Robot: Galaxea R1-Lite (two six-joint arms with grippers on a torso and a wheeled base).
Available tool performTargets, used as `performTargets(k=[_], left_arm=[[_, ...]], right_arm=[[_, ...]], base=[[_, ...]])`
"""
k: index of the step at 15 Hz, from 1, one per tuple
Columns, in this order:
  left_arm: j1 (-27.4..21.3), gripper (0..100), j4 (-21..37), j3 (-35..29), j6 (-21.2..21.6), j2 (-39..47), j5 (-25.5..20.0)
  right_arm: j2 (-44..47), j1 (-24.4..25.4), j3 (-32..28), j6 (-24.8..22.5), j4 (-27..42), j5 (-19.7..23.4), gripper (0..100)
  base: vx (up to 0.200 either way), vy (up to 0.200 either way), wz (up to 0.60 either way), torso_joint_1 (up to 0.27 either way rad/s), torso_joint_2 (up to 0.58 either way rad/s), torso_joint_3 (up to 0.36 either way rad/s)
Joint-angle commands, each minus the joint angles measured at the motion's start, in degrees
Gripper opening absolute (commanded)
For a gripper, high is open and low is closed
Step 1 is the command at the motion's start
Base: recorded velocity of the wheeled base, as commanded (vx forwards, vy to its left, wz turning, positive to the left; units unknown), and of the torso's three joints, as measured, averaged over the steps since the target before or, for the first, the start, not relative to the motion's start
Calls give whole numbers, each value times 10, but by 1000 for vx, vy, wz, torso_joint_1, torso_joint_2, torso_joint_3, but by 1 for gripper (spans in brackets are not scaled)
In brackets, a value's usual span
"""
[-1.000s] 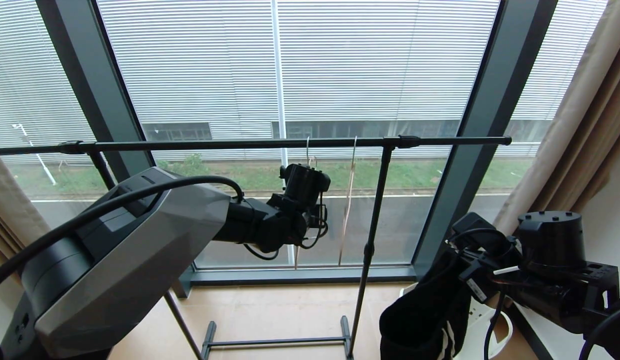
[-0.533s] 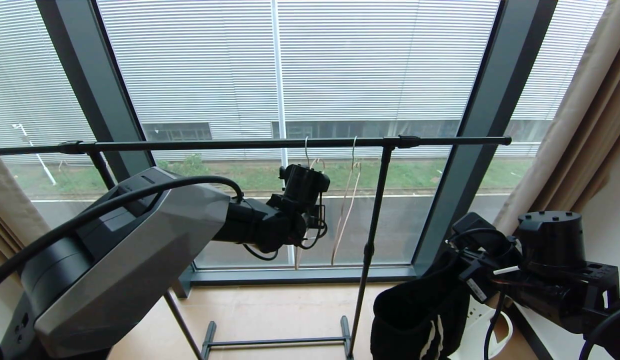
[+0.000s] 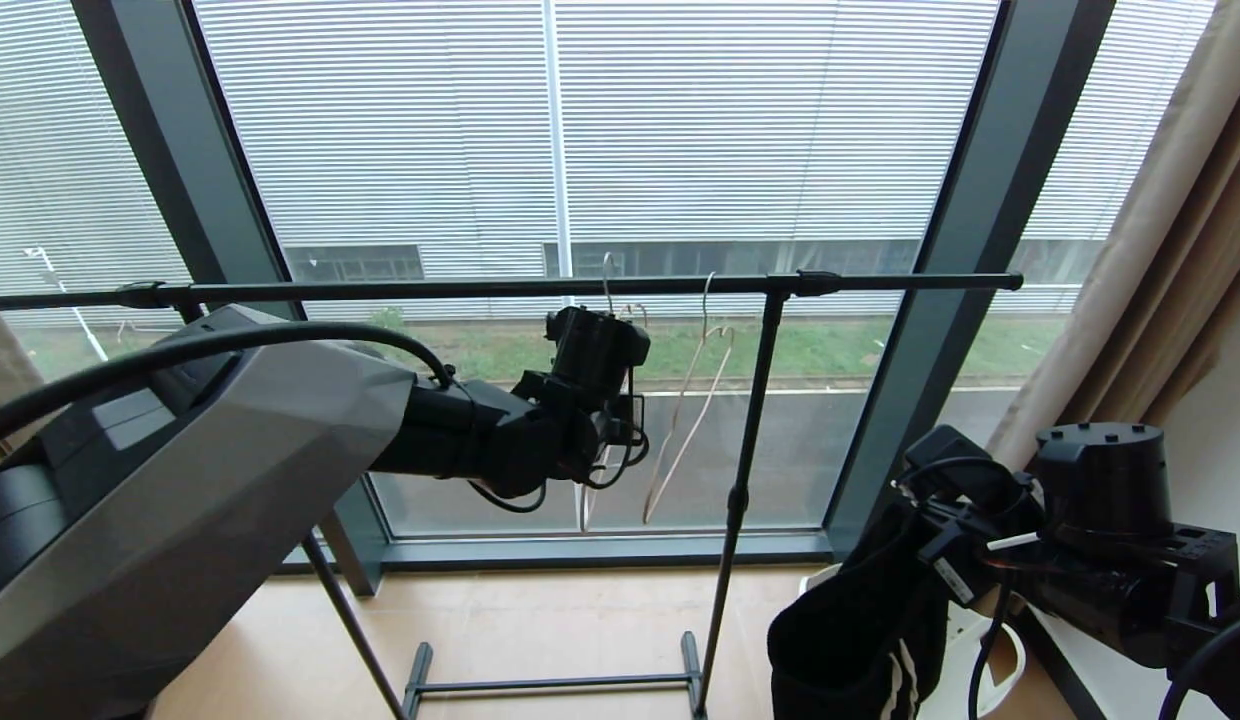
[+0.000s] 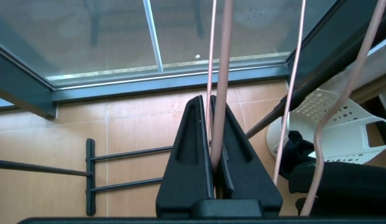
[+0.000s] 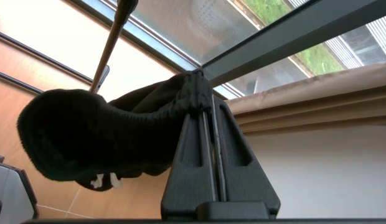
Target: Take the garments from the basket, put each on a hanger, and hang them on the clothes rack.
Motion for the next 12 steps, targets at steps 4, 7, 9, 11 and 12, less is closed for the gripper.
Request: performTargets(k=[4,7,9,11,12], left_arm=[[-12,0,-13,125,10,-111,-2],[-22,0,-91,278,42,-198,-6],[-22,0,-175,387,81,-243,-9],[-20,0,-250,467,95,-272,-9],[-20,0,-298,526,94,-293,-10]], right_arm=[[-1,0,0,0,0,0,0],[-5,4,3,0,0,-1,0],[-5,8,3,0,0,-2,0],[-5,12,4,0,-1,-2,0],[-4,14,3,0,0,1,0]], base=[[0,0,0,0,0,0],[0,0,0,0,0,0],[0,0,0,0,0,0],[0,0,0,0,0,0],[0,0,0,0,0,0]])
